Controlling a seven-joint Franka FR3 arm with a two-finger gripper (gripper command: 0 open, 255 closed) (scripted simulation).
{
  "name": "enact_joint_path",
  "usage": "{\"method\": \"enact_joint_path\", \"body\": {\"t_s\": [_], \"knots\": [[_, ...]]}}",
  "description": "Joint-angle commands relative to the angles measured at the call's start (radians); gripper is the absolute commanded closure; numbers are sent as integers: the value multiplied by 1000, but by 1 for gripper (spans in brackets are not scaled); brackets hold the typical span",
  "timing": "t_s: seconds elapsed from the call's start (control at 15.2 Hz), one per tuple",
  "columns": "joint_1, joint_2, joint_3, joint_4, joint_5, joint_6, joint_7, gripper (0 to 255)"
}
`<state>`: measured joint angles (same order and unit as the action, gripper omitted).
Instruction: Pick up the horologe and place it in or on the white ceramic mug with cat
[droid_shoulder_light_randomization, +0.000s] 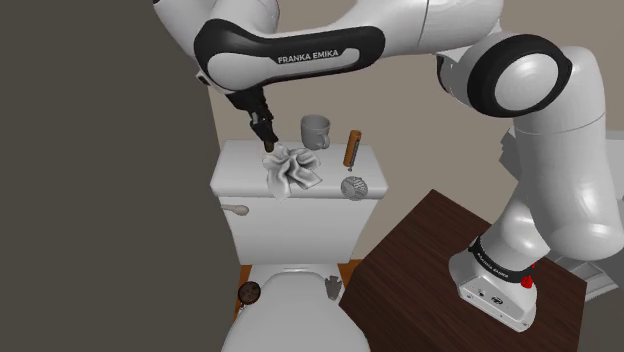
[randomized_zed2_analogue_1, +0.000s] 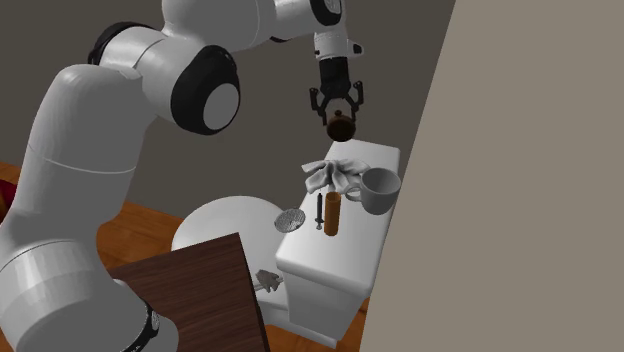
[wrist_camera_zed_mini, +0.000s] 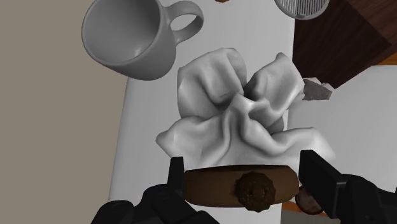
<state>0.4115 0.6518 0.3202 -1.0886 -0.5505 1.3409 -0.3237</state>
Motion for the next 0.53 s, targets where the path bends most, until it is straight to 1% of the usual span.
{"method": "enact_joint_path", "body": {"t_s": [0.0, 0.46], "knots": [[6, 3, -1, 32, -2, -26, -11, 255], [35, 30, -10, 171, -16, -127, -57, 255]]}}
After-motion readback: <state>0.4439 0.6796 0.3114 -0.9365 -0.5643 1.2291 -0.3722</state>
